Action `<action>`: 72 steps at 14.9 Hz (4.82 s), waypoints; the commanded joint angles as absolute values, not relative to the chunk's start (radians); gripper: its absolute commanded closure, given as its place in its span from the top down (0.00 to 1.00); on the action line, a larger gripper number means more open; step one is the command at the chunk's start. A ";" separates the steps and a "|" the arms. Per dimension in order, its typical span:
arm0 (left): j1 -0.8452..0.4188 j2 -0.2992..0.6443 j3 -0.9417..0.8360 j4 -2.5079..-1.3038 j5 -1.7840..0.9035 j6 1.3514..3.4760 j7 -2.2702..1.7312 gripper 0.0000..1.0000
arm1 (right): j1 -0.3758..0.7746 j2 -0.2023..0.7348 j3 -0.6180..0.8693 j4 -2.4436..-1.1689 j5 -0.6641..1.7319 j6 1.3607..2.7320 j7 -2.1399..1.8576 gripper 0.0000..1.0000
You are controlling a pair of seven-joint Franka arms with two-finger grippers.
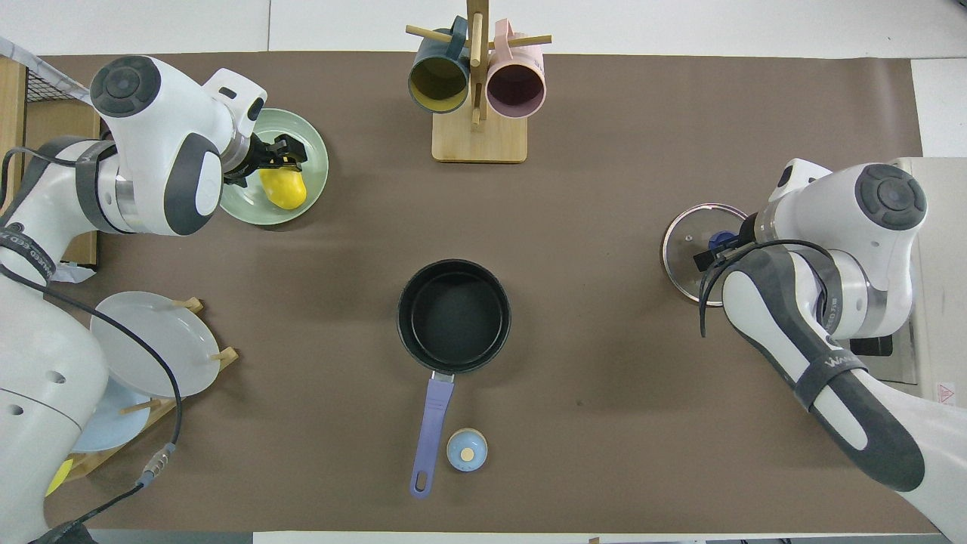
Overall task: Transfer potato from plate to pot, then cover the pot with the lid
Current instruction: 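Grasp the yellow potato with the left gripper and lift it, then carry the potato with the left gripper over the black saucepan, then release the potato into the saucepan while the right gripper lifts the lid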
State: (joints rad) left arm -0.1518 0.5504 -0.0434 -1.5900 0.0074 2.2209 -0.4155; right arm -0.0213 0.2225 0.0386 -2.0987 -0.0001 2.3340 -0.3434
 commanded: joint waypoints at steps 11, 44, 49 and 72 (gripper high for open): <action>-0.163 0.514 -0.041 -1.660 0.032 2.287 -0.520 0.00 | -0.035 0.201 0.048 -2.103 0.021 2.309 -0.339 0.69; -0.692 0.218 -0.091 -2.108 -0.009 2.359 -0.741 0.00 | -0.011 0.179 0.049 -2.047 0.021 2.220 -0.290 0.00; -0.707 0.233 -0.089 -2.115 -0.005 2.356 -0.742 0.00 | 0.099 0.193 0.049 -1.872 0.023 2.007 -0.219 0.00; -0.525 0.074 -0.084 -1.817 -0.017 1.926 -0.666 1.00 | 0.391 0.201 0.052 -1.776 0.021 1.963 0.256 0.00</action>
State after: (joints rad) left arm -0.5662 0.1146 -0.0836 -1.8770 -0.0044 2.0194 -0.6979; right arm 0.3548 0.1993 0.0528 -1.7934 0.0008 1.9491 0.2008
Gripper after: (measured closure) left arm 0.000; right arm 0.348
